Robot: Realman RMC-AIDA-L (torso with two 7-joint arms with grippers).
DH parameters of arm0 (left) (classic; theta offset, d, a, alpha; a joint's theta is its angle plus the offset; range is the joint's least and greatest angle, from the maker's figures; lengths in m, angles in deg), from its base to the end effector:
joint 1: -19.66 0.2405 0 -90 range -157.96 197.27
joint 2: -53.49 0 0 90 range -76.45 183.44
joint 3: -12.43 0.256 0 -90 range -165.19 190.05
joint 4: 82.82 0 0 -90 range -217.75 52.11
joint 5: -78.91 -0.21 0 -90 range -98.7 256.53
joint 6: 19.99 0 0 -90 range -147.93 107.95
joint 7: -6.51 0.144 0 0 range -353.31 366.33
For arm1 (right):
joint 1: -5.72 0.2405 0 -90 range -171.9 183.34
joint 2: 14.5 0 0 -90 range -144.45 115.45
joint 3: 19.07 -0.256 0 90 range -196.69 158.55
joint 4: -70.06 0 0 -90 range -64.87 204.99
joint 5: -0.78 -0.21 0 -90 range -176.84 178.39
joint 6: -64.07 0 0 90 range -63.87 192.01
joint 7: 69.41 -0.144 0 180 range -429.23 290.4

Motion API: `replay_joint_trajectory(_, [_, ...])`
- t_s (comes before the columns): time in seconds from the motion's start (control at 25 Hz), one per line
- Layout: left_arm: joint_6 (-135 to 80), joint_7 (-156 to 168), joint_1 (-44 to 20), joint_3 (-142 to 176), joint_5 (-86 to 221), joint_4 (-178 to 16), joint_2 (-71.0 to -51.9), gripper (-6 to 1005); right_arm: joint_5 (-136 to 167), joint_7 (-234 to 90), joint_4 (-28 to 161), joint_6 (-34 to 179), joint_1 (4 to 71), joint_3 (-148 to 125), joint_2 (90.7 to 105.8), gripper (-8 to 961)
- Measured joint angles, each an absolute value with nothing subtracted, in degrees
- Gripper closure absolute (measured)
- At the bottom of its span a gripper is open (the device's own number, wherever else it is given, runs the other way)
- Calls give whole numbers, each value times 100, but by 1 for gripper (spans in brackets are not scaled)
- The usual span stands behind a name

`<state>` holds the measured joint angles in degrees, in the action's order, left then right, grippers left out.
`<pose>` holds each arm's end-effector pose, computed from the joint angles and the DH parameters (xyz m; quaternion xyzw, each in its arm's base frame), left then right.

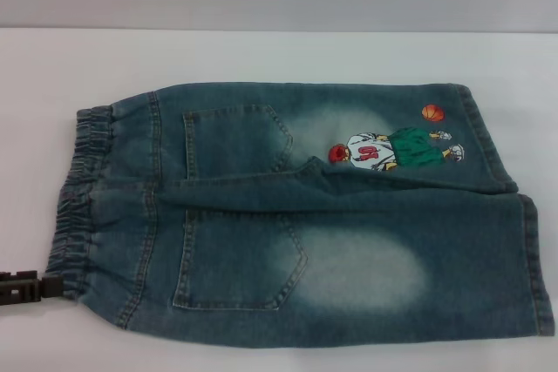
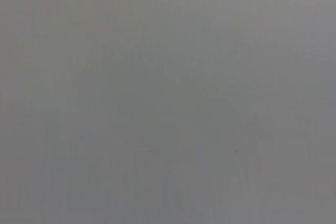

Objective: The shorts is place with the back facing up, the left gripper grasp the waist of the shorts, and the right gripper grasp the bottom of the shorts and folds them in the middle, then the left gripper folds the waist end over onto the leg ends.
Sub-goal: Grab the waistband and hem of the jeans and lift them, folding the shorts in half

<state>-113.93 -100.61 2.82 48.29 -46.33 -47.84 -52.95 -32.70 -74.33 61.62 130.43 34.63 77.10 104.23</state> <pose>-0.3853 0.2446 0.0787 -0.8180 -0.5451 -0.1384 0.1208 0.3362 0.3628 0.0474 -0.5763 0.2331 0.3121 0.7184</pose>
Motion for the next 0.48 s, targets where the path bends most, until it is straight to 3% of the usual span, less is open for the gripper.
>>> replay_joint_trajectory(0.48, [-11408,-10188,222,4830,-4712,-4792,-5295,187,-3271,-7433,6162,13043,3463,7728,10416,363])
